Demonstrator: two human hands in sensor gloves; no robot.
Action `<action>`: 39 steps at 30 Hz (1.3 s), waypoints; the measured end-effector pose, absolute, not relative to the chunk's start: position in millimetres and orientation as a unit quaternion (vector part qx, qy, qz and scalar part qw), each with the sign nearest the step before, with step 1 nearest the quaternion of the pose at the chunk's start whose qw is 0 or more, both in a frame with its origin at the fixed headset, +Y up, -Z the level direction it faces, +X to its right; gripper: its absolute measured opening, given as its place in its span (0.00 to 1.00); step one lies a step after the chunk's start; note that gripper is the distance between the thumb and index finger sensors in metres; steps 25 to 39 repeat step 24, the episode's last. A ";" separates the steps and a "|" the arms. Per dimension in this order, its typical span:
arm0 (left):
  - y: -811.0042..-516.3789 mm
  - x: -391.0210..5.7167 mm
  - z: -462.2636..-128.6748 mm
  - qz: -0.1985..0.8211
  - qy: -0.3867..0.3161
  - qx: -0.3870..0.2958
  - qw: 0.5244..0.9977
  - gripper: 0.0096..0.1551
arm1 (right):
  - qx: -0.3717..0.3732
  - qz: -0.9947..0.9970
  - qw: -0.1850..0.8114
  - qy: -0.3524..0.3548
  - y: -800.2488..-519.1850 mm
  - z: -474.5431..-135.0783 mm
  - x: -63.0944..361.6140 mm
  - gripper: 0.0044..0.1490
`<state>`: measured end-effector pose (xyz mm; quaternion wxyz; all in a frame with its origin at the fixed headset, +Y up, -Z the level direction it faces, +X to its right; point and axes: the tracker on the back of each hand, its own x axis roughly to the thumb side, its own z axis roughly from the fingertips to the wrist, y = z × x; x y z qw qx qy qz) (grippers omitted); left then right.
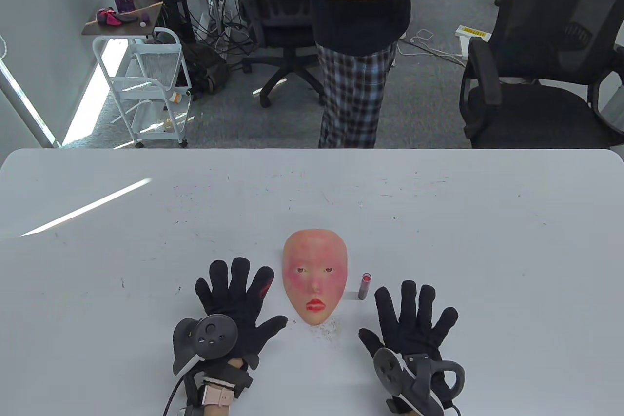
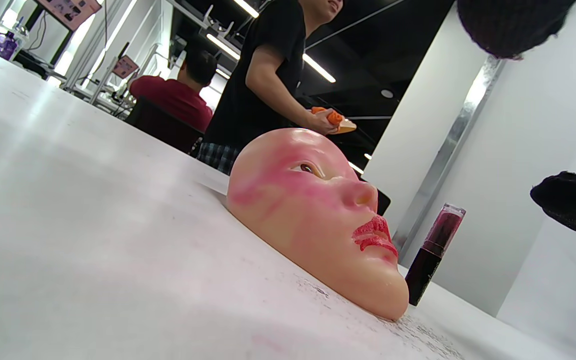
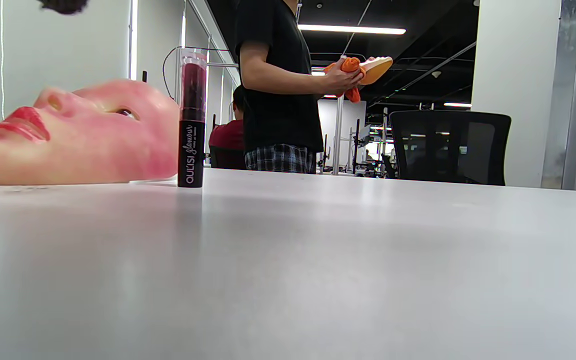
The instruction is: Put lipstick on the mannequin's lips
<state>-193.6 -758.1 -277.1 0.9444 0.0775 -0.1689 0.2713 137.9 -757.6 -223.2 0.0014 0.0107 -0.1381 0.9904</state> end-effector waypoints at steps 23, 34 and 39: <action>-760.6 -199.7 -276.8 0.307 -0.134 0.061 0.940 0.52 | 0.005 0.991 0.007 -0.133 -757.8 -223.4 139.2 0.53; -760.9 -200.6 -276.9 0.310 -0.132 0.061 0.940 0.52 | 0.005 0.991 0.007 -0.134 -757.8 -223.4 139.2 0.53; -760.9 -200.6 -276.9 0.310 -0.132 0.061 0.940 0.52 | 0.005 0.991 0.007 -0.134 -757.8 -223.4 139.2 0.53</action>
